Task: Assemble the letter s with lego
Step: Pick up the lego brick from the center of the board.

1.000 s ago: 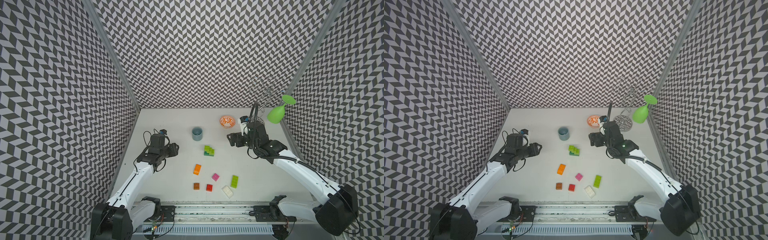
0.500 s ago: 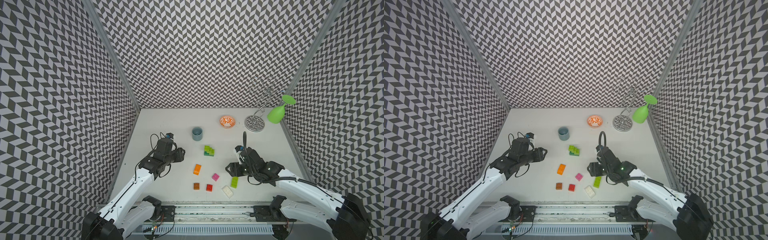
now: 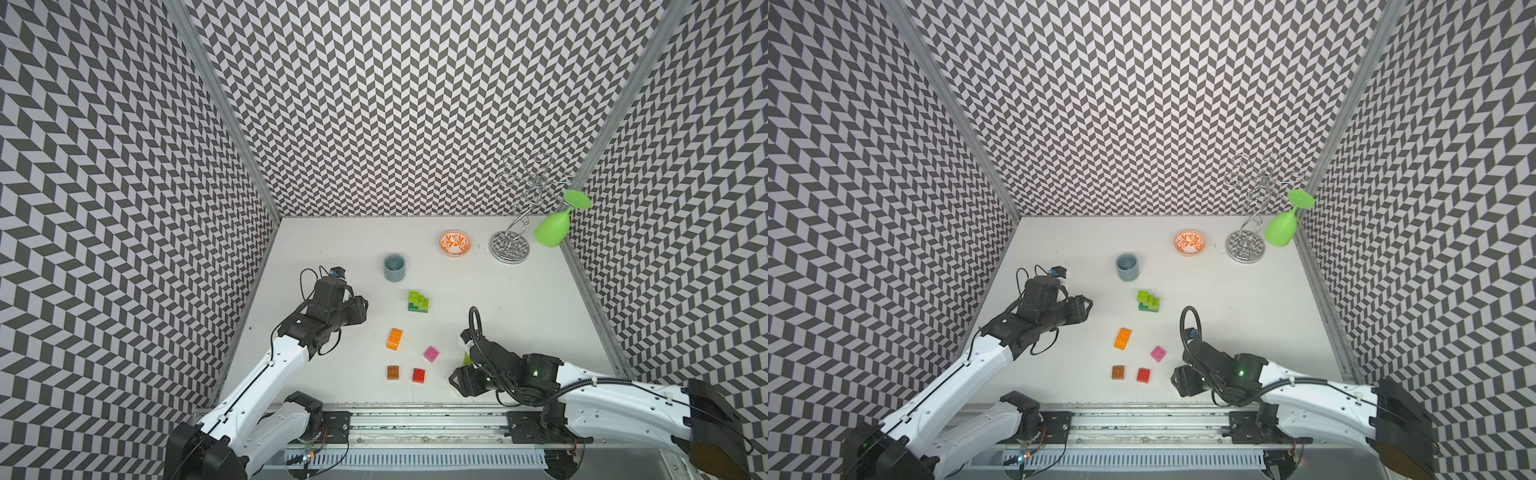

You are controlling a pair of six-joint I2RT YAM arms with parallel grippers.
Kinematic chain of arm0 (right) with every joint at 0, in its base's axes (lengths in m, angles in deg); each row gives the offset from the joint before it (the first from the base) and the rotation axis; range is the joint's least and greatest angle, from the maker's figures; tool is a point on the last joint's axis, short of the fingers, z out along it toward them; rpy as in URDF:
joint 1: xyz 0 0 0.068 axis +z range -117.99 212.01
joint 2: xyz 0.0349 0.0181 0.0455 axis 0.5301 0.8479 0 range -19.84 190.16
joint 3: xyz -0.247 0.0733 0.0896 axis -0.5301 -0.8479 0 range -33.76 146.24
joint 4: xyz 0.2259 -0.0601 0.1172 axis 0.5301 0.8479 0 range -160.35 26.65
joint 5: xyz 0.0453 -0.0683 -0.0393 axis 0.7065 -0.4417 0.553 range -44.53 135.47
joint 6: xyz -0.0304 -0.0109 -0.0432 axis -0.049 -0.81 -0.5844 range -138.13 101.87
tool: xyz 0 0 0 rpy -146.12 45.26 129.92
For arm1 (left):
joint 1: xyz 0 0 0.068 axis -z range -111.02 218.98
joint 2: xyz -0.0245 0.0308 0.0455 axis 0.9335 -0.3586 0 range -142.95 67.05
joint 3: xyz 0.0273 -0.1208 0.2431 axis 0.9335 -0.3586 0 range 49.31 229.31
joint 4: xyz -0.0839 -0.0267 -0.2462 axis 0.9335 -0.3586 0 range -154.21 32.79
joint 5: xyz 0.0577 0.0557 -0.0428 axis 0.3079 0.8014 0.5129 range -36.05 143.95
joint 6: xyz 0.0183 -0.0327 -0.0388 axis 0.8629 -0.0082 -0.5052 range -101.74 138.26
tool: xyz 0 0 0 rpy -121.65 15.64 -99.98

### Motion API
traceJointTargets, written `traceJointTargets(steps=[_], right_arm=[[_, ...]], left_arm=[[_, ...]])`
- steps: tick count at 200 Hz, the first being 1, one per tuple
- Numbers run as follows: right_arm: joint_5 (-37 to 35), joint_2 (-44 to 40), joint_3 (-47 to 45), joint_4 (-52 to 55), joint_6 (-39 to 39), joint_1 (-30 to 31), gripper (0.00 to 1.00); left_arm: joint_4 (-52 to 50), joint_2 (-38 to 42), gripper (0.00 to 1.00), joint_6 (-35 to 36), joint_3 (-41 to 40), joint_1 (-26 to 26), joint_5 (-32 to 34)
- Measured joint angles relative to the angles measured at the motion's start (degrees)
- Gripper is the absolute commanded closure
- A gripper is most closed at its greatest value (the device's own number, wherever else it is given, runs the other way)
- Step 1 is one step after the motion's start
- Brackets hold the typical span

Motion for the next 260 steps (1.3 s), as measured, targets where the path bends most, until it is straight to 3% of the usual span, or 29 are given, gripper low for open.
traceJointTargets(steps=[62,260], right_arm=[[-3.08,4.26,0.00,0.24,1.38,4.68,0.32],[-9.20,14.56,3.48,0.92,1.70,10.78,0.53]], left_arm=[[0.02,0.02,0.47,0.02,-0.39,0.00,0.11],[0.04,0.17,0.47,0.02,-0.59,0.00,0.13]])
